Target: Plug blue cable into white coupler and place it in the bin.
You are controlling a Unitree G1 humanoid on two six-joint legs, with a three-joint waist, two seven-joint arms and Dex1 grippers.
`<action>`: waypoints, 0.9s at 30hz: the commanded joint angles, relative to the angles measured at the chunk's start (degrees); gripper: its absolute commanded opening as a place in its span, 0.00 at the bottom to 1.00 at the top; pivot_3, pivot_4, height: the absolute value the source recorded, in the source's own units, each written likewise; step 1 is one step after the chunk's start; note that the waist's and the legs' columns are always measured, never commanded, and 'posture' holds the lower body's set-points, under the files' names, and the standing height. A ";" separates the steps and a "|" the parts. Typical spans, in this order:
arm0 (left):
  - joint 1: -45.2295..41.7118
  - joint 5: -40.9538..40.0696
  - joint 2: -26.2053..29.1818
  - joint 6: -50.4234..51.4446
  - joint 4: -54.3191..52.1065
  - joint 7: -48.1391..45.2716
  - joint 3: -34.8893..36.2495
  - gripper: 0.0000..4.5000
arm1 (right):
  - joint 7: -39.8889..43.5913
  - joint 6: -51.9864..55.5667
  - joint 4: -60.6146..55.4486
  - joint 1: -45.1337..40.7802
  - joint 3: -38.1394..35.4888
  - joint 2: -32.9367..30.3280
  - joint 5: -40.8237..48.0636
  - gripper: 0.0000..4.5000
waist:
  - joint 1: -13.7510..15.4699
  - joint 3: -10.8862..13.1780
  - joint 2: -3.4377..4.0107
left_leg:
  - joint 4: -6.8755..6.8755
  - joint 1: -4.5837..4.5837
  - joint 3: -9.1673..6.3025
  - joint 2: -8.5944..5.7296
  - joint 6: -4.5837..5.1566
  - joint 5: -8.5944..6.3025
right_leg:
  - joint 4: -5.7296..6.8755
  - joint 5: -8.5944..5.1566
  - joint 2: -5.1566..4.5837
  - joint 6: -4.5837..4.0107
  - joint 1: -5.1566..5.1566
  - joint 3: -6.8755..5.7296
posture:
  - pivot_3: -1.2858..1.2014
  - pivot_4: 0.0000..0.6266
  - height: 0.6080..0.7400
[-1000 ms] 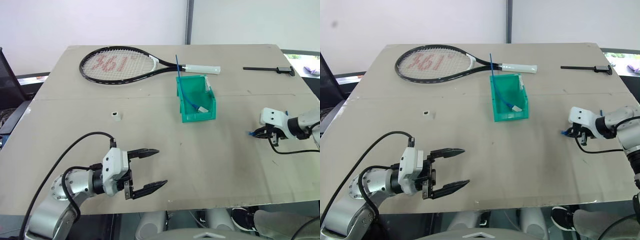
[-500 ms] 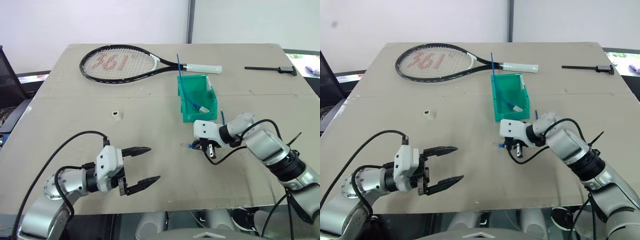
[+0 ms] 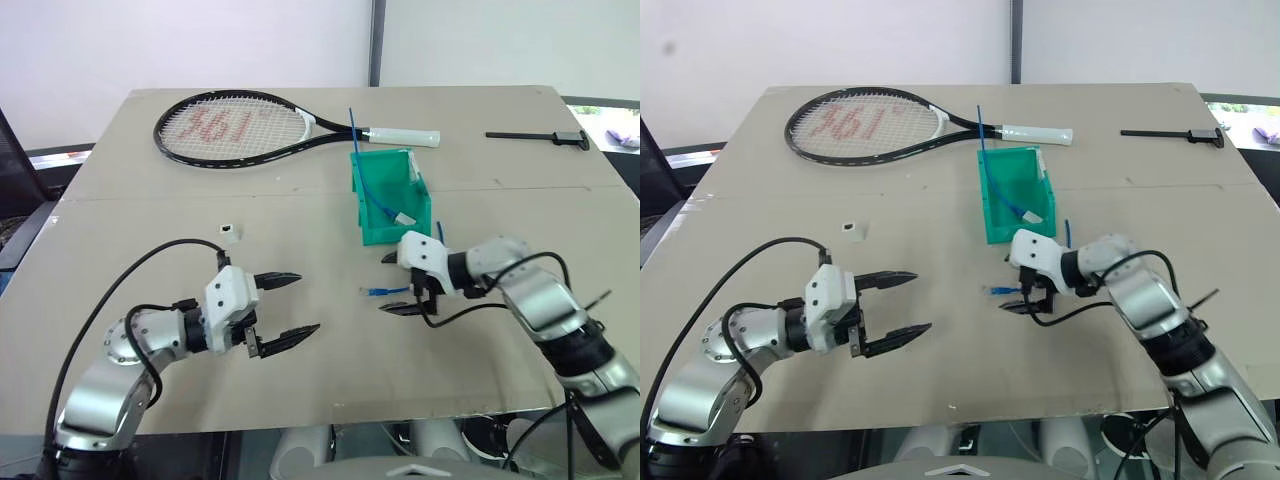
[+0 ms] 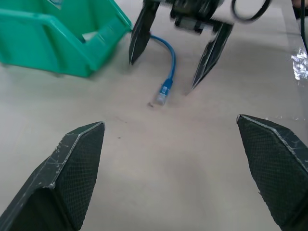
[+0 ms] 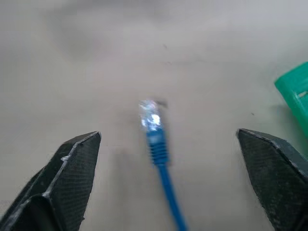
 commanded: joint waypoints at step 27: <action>-31.77 20.39 -17.76 -18.66 39.40 -9.86 -23.60 0.14 | -21.56 -14.36 -25.59 48.19 -25.84 0.62 5.75 1.00 | 0.57 0.01 -0.12 | 0.08 0.14 0.05 0.04 0.02 0.01 | 0.09 -0.14 0.08 0.20 0.17 0.06 | 0.52 0.24 1.00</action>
